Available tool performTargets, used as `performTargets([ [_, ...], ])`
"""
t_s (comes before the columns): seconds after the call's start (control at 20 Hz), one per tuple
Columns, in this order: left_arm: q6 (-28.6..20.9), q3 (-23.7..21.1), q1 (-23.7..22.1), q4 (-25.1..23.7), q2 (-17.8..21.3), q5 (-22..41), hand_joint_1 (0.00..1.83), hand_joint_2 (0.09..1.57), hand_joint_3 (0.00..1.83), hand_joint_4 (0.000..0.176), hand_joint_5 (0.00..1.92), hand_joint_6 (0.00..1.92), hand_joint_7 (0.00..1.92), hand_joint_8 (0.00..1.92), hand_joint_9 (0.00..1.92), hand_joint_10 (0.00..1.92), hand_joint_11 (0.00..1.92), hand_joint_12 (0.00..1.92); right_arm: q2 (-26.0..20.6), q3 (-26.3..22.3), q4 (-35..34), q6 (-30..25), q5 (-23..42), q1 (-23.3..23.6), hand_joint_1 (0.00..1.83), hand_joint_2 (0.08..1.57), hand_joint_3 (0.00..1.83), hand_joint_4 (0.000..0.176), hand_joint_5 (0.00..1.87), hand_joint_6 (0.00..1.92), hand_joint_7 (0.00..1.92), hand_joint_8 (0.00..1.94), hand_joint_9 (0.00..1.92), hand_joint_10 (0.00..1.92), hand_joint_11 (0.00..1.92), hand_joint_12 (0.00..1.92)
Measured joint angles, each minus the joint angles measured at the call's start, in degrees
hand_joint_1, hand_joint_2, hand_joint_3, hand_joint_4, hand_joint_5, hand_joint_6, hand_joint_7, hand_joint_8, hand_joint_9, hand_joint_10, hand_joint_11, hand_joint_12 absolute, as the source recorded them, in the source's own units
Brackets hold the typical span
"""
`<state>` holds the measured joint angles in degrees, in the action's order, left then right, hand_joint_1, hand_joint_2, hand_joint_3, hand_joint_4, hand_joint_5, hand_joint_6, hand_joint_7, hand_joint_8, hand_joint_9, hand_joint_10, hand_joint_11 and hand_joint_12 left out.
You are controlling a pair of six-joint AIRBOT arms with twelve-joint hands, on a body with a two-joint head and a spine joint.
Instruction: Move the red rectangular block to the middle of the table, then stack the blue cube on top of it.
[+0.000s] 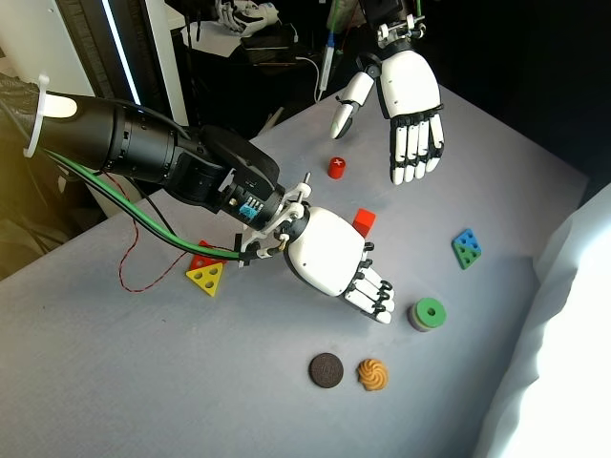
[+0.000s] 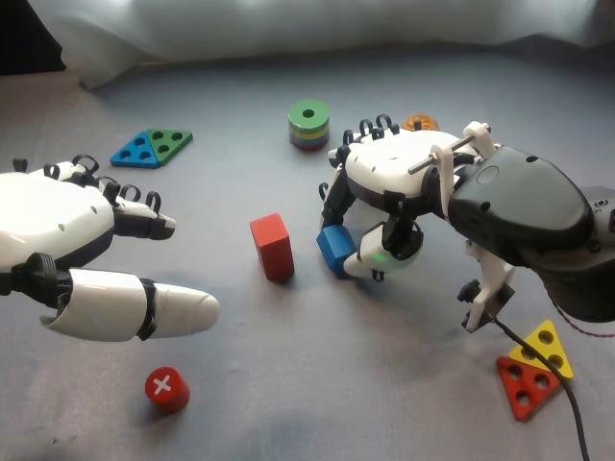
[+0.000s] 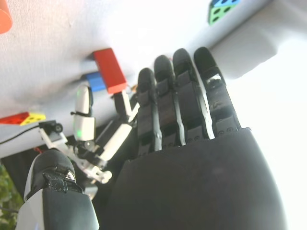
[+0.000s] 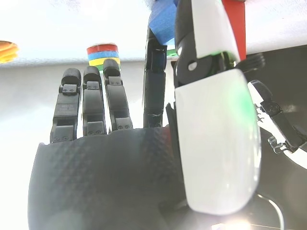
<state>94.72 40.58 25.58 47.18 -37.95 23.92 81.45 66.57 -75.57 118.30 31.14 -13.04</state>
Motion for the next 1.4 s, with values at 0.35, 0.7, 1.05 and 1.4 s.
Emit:
performTargets([
  [0.35,0.0,0.07,0.0,0.04,0.0,0.09,0.0,0.99,0.01,0.0,0.42,0.0,0.43,0.0,0.35,0.0,0.0,0.75,-5.18,-0.52,0.15,0.31,-5.2,3.3,1.09,1.16,0.0,0.0,0.88,1.15,0.3,0.01,0.04,0.01,0.0,0.0],
  [0.7,0.13,0.04,0.46,0.96,0.0,2.69,0.0,1.0,0.01,0.0,0.43,0.0,0.44,0.0,0.36,0.0,0.0,0.78,-6.56,-0.52,1.44,0.28,-12.09,9.27,1.09,1.15,0.0,0.0,0.92,1.1,0.31,0.0,0.07,0.0,0.0,0.0],
  [1.05,7.52,-1.16,0.46,9.42,0.0,7.5,0.0,1.01,0.0,0.0,0.42,0.0,0.43,0.0,0.35,0.0,0.0,0.77,-4.68,0.24,1.75,-0.81,-16.44,12.04,1.09,1.16,0.0,0.0,0.88,1.15,0.27,0.0,0.02,0.0,0.0,0.0],
  [1.4,9.18,-1.92,0.17,11.41,-0.02,8.11,0.0,1.01,0.0,0.0,0.44,0.01,0.44,0.0,0.36,0.0,0.0,0.77,-1.77,1.66,1.9,-3.37,-18.16,12.15,1.09,1.15,0.0,0.0,0.91,1.11,0.27,0.0,0.05,0.01,0.0,0.0],
])
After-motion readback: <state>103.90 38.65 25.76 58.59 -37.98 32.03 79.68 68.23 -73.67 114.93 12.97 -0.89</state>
